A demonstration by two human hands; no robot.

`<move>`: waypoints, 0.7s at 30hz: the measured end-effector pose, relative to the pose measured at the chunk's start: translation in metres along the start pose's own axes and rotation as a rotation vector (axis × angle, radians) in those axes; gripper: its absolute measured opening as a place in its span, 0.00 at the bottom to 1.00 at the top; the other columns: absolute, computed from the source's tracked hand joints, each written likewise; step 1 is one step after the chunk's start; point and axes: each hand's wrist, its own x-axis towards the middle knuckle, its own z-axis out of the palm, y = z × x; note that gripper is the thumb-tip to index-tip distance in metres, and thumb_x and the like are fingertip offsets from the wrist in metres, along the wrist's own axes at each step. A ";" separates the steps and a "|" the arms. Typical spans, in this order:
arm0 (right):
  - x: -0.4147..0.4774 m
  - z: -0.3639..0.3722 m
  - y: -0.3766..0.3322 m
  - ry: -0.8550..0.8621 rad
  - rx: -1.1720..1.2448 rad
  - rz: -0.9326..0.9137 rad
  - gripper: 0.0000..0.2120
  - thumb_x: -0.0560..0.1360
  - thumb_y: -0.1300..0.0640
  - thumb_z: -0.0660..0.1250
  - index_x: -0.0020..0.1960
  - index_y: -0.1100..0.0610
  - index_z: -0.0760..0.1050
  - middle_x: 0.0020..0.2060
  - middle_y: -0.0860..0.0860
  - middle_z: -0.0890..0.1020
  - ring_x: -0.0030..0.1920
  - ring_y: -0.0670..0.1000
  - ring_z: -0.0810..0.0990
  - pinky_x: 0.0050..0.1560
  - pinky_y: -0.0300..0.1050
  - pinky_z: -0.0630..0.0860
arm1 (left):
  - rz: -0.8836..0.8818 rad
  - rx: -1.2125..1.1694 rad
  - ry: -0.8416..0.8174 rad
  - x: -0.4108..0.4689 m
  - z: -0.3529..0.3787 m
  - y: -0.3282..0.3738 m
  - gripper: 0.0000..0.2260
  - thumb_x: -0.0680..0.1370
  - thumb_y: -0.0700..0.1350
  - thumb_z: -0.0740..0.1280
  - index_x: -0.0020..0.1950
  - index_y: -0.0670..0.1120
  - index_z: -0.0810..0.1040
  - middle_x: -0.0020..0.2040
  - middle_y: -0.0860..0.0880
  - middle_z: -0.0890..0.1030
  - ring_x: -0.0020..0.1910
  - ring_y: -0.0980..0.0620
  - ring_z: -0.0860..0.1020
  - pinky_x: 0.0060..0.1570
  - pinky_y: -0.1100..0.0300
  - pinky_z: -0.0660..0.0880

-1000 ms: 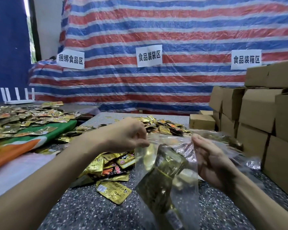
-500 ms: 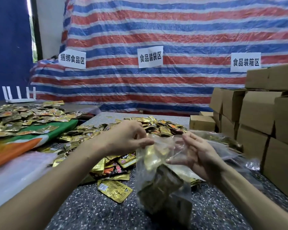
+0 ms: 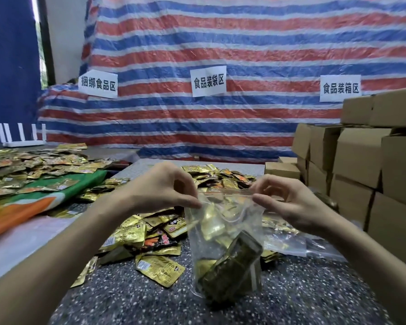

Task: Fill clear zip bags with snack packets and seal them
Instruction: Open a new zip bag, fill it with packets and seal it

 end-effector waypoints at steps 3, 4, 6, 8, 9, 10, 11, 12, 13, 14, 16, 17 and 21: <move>-0.002 -0.013 -0.002 -0.059 -0.115 -0.022 0.08 0.73 0.45 0.69 0.47 0.49 0.79 0.45 0.50 0.83 0.46 0.51 0.82 0.50 0.52 0.82 | 0.012 0.023 0.020 -0.001 -0.001 0.006 0.07 0.68 0.48 0.77 0.40 0.46 0.86 0.37 0.54 0.84 0.37 0.58 0.81 0.38 0.67 0.77; -0.003 -0.016 -0.002 -0.068 -0.125 -0.031 0.06 0.73 0.46 0.69 0.47 0.47 0.79 0.44 0.49 0.83 0.45 0.50 0.83 0.49 0.49 0.82 | 0.015 0.035 0.019 -0.001 -0.001 0.007 0.07 0.67 0.48 0.77 0.40 0.46 0.86 0.37 0.54 0.84 0.37 0.59 0.81 0.38 0.67 0.77; -0.003 -0.022 -0.001 -0.073 -0.125 -0.059 0.02 0.74 0.50 0.70 0.47 0.47 0.80 0.44 0.48 0.83 0.44 0.48 0.83 0.48 0.43 0.80 | 0.010 0.050 0.001 -0.002 -0.003 0.007 0.07 0.68 0.48 0.77 0.41 0.46 0.86 0.37 0.57 0.84 0.38 0.61 0.80 0.37 0.69 0.75; -0.005 -0.026 -0.001 -0.061 -0.102 -0.066 0.03 0.74 0.55 0.71 0.47 0.49 0.82 0.43 0.49 0.84 0.44 0.47 0.83 0.47 0.41 0.80 | -0.004 0.037 -0.035 -0.004 -0.006 0.006 0.05 0.70 0.44 0.77 0.43 0.45 0.86 0.38 0.61 0.83 0.39 0.62 0.80 0.38 0.70 0.74; -0.006 -0.028 -0.001 -0.057 -0.091 -0.065 0.04 0.74 0.55 0.71 0.48 0.51 0.83 0.44 0.49 0.85 0.44 0.48 0.84 0.47 0.42 0.81 | -0.012 0.024 -0.045 -0.005 -0.007 0.006 0.03 0.71 0.42 0.76 0.44 0.45 0.86 0.39 0.62 0.83 0.40 0.62 0.80 0.38 0.70 0.75; -0.008 -0.029 -0.002 -0.054 -0.088 -0.064 0.05 0.74 0.55 0.70 0.48 0.53 0.83 0.44 0.50 0.85 0.44 0.49 0.84 0.48 0.44 0.82 | -0.017 0.016 -0.043 -0.006 -0.008 0.006 0.02 0.72 0.40 0.75 0.44 0.45 0.86 0.39 0.62 0.83 0.40 0.62 0.81 0.39 0.69 0.75; -0.009 -0.030 -0.003 -0.055 -0.093 -0.064 0.06 0.74 0.55 0.70 0.49 0.54 0.83 0.45 0.51 0.85 0.45 0.50 0.84 0.49 0.47 0.82 | -0.017 0.016 -0.030 -0.006 -0.008 0.005 0.03 0.73 0.39 0.75 0.44 0.46 0.86 0.39 0.61 0.83 0.40 0.62 0.81 0.40 0.69 0.76; -0.010 -0.031 -0.004 -0.061 -0.101 -0.063 0.06 0.74 0.54 0.69 0.49 0.54 0.82 0.46 0.51 0.85 0.46 0.51 0.84 0.50 0.49 0.82 | -0.014 0.021 -0.009 -0.007 -0.007 0.005 0.04 0.73 0.38 0.75 0.43 0.47 0.86 0.39 0.60 0.83 0.40 0.62 0.81 0.40 0.68 0.77; -0.011 -0.031 -0.005 -0.069 -0.115 -0.063 0.06 0.75 0.54 0.70 0.50 0.53 0.82 0.46 0.51 0.85 0.47 0.51 0.84 0.50 0.50 0.82 | -0.010 0.028 0.021 -0.007 -0.006 0.006 0.04 0.73 0.39 0.75 0.43 0.48 0.85 0.39 0.59 0.84 0.40 0.61 0.81 0.41 0.67 0.78; -0.012 -0.031 -0.007 -0.078 -0.132 -0.061 0.06 0.75 0.53 0.70 0.49 0.53 0.82 0.46 0.50 0.85 0.47 0.51 0.84 0.50 0.51 0.82 | -0.009 0.030 0.056 -0.007 -0.005 0.006 0.05 0.72 0.39 0.75 0.43 0.49 0.85 0.39 0.57 0.84 0.40 0.61 0.81 0.42 0.66 0.78; -0.014 -0.030 -0.011 -0.094 -0.184 -0.059 0.08 0.73 0.50 0.72 0.48 0.53 0.81 0.45 0.48 0.84 0.46 0.51 0.83 0.48 0.51 0.83 | -0.020 -0.012 0.130 -0.008 -0.003 0.005 0.08 0.71 0.39 0.76 0.46 0.50 0.83 0.39 0.52 0.84 0.40 0.58 0.83 0.41 0.64 0.80; -0.015 -0.030 -0.011 -0.095 -0.220 -0.062 0.08 0.72 0.50 0.74 0.47 0.53 0.81 0.44 0.47 0.84 0.46 0.50 0.83 0.47 0.50 0.83 | -0.031 -0.043 0.159 -0.008 -0.002 0.004 0.11 0.69 0.38 0.77 0.47 0.50 0.82 0.39 0.50 0.84 0.39 0.57 0.83 0.40 0.64 0.80; -0.016 -0.033 -0.011 -0.032 -0.244 -0.046 0.03 0.71 0.57 0.75 0.44 0.51 0.83 0.42 0.46 0.85 0.45 0.48 0.84 0.48 0.51 0.83 | -0.114 -0.068 0.177 -0.009 -0.003 0.002 0.10 0.68 0.41 0.78 0.47 0.47 0.84 0.37 0.50 0.85 0.36 0.56 0.82 0.38 0.64 0.79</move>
